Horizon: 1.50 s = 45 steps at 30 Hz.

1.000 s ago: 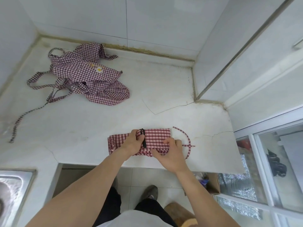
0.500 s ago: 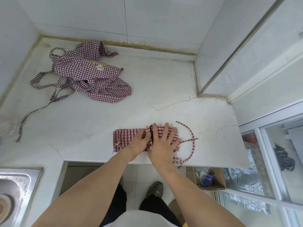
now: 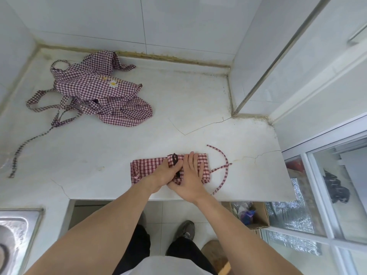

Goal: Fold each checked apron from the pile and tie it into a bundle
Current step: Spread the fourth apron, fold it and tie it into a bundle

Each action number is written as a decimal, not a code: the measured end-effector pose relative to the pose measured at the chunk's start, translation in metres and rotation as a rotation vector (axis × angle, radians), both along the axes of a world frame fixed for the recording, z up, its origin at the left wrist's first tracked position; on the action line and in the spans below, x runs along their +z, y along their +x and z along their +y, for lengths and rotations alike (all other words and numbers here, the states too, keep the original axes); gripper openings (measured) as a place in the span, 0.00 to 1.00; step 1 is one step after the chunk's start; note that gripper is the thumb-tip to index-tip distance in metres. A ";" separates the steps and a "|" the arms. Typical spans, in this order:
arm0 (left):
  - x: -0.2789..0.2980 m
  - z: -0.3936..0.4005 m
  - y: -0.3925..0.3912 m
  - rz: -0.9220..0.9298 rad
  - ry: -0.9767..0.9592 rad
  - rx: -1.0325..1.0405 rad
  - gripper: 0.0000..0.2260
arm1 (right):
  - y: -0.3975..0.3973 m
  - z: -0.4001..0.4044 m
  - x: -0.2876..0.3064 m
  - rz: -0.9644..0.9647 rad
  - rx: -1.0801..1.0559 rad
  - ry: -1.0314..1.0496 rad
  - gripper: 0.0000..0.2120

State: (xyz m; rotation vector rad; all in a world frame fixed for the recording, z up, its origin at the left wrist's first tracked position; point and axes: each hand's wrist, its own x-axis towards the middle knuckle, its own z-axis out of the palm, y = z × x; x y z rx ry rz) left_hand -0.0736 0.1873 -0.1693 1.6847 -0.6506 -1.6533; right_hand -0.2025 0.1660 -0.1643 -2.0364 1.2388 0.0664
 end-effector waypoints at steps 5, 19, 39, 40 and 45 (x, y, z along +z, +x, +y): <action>0.000 -0.003 0.005 -0.155 0.075 -0.087 0.23 | -0.042 -0.022 0.001 -0.213 -0.480 -0.039 0.26; 0.008 -0.013 0.025 -1.143 0.058 -0.711 0.37 | -0.039 -0.036 -0.008 0.051 -0.476 0.001 0.29; 0.055 -0.006 0.005 0.076 0.077 0.147 0.10 | -0.017 -0.019 0.046 -0.594 -0.175 -0.754 0.25; 0.063 -0.006 0.006 0.186 0.063 0.148 0.10 | -0.018 -0.016 0.044 -0.593 -0.127 -0.817 0.26; 0.081 0.006 0.020 0.737 -0.006 0.253 0.20 | -0.026 -0.009 0.046 -0.599 -0.014 -0.810 0.24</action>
